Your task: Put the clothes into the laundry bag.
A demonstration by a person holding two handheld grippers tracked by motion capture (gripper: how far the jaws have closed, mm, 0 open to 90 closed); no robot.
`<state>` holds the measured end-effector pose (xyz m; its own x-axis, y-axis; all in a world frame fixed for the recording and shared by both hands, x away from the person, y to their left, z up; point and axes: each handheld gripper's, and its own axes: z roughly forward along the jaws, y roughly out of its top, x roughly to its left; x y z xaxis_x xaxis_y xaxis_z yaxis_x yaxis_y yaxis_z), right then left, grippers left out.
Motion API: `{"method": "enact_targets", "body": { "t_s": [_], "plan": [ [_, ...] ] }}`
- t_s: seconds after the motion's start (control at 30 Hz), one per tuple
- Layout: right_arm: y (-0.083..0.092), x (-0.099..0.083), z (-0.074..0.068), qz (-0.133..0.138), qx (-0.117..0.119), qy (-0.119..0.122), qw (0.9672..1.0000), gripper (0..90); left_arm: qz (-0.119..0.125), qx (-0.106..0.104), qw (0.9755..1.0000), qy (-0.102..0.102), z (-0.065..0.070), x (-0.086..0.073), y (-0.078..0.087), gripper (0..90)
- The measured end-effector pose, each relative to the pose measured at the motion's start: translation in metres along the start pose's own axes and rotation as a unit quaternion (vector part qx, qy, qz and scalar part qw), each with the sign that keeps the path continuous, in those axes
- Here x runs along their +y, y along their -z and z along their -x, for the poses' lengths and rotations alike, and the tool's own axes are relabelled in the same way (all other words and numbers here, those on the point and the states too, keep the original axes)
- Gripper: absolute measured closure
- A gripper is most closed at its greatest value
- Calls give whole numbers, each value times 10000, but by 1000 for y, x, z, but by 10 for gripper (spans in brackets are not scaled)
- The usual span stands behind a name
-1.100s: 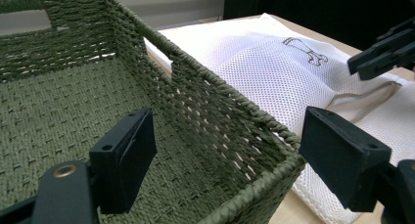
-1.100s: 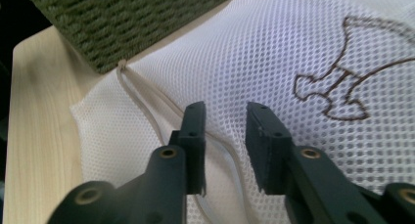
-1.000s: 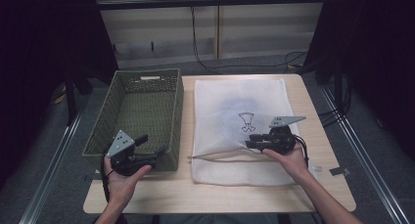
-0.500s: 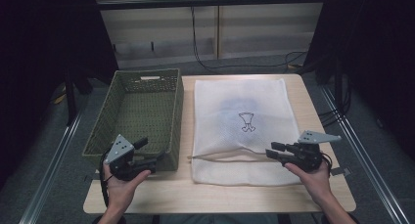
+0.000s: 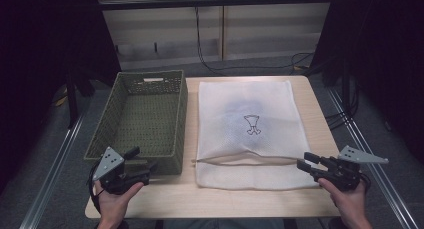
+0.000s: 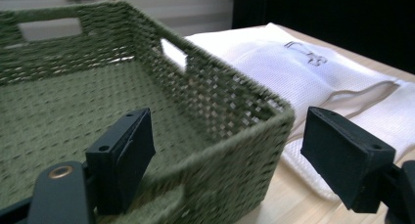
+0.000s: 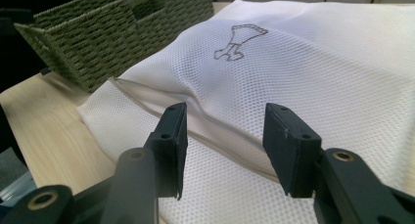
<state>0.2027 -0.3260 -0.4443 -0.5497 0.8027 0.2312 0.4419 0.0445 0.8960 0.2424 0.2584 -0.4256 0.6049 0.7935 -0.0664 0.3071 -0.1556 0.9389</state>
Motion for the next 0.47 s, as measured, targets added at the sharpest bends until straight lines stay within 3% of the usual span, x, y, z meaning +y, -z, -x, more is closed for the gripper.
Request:
{"method": "enact_targets", "body": {
  "t_s": [0.13,0.23,0.47],
  "plan": [
    [9,0,11,165,-174,-107,9997,516,122,134,9997,159,-8,-1,6,188],
    [7,-1,19,95,-294,-117,9995,504,184,132,9995,213,-13,-2,8,184],
    [-1,0,20,-14,-255,-2,9997,487,78,148,9992,356,-15,-3,5,189]
  ]
}}
